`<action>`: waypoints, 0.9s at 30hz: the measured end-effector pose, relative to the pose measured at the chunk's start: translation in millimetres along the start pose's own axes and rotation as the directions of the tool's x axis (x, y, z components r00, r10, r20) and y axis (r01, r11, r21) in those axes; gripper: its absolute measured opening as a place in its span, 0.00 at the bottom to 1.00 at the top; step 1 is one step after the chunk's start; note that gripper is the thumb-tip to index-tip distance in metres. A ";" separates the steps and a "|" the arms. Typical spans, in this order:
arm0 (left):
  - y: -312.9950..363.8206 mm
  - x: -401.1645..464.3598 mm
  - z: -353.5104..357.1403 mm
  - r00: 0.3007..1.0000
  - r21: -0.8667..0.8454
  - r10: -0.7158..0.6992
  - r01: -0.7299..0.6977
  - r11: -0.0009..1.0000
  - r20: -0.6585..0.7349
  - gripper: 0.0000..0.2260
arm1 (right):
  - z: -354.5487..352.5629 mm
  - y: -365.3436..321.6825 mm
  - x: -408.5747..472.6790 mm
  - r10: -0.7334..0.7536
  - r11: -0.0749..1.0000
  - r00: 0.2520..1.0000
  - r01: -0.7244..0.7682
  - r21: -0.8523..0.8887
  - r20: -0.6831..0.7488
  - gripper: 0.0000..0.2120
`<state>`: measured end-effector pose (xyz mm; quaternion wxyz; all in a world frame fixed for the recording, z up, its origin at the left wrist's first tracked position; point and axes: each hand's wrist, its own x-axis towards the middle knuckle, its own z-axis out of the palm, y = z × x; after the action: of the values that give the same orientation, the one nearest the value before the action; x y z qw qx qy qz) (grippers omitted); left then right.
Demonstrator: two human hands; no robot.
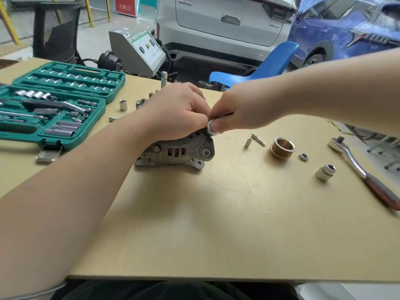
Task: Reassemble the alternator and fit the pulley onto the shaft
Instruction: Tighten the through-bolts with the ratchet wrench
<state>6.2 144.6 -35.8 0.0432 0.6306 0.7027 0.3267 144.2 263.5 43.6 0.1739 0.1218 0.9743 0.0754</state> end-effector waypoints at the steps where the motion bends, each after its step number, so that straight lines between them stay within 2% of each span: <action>1: -0.4 0.3 0.1 1.000 0.000 0.010 -0.010 1.000 -0.004 0.12 | -7.0 0.2 2.8 -0.043 0.996 0.999 0.044 -0.083 0.013 0.20; 4: -1.8 0.5 2.4 1.000 -0.014 0.012 -0.012 1.000 -0.027 0.13 | -14.0 2.9 9.3 -0.079 0.982 0.995 0.088 -0.168 0.062 0.21; 6: -2.8 0.6 3.9 0.999 -0.017 -0.013 0.012 1.000 -0.049 0.15 | -8.1 4.5 9.1 -0.021 0.998 0.995 0.026 -0.057 0.100 0.21; 9: -2.7 -0.1 4.0 0.998 -0.043 -0.038 0.036 0.998 -0.050 0.16 | 12.9 3.6 0.6 0.104 0.971 0.992 -0.118 0.209 0.076 0.25; 11: -1.6 -0.4 4.0 0.997 -0.064 -0.050 0.047 0.997 -0.056 0.16 | 26.4 -0.9 -7.3 0.199 0.853 0.977 -0.214 0.477 0.081 0.25; 13: -0.5 -0.5 3.8 0.997 -0.072 -0.060 0.056 0.996 -0.051 0.15 | 34.4 -8.4 -14.4 0.278 0.642 0.951 -0.290 0.709 0.137 0.25; 14: 0.0 -0.4 3.4 0.997 -0.070 -0.061 0.058 0.996 -0.040 0.15 | 36.2 -11.0 -16.6 0.298 0.576 0.941 -0.312 0.755 0.161 0.25; 15: 0.5 -0.7 3.1 0.998 -0.063 -0.060 0.058 0.996 -0.030 0.15 | 36.6 -13.4 -16.8 0.306 0.563 0.937 -0.320 0.762 0.167 0.25; 16: 0.9 -0.9 2.4 0.998 -0.054 -0.057 0.056 0.997 -0.022 0.15 | 36.3 -15.3 -16.4 0.303 0.610 0.941 -0.313 0.728 0.150 0.25; 17: 1.0 -1.0 1.5 0.998 -0.047 -0.053 0.052 0.998 -0.018 0.15 | 34.0 -15.3 -15.4 0.280 0.734 0.955 -0.276 0.620 0.093 0.25; 18: 0.6 -0.9 0.6 0.999 -0.042 -0.050 0.049 0.998 -0.015 0.15 | 29.2 -13.9 -14.3 0.216 0.897 0.976 -0.200 0.394 0.005 0.26; 19: 0.1 -0.7 -0.2 0.999 -0.039 -0.043 0.043 0.998 -0.010 0.14 | 22.3 -11.9 -13.0 0.093 0.993 0.992 -0.086 0.080 -0.084 0.25; 20: -0.7 -1.0 -0.4 0.999 -0.037 -0.034 0.034 0.999 -0.001 0.14 | 14.8 -10.3 -11.2 -0.055 0.976 0.990 0.025 -0.216 -0.131 0.24; 21: -1.5 -1.2 -0.1 1.000 -0.037 -0.023 0.023 0.999 0.009 0.13 | 6.9 -9.5 -10.0 -0.167 0.914 0.977 0.103 -0.392 -0.132 0.24; 22: -2.3 -1.2 0.2 1.000 -0.038 -0.015 0.016 0.999 0.017 0.13 | 0.3 -7.9 -8.6 -0.221 0.873 0.969 0.146 -0.465 -0.110 0.24; 24: -2.2 -1.2 0.4 1.000 -0.043 -0.016 0.017 0.999 0.024 0.14 | -2.6 -4.3 -5.2 -0.231 0.870 0.970 0.168 -0.463 -0.081 0.24; 27: -0.5 -1.6 0.4 0.999 -0.075 -0.036 0.037 0.997 0.004 0.15 | 10.9 2.6 -2.6 -0.126 0.975 0.990 0.112 -0.190 -0.062 0.21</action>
<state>6.2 143.4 -36.9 0.0739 0.6160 0.7013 0.3510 151.0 266.4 34.9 0.1529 0.0437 0.9742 0.1599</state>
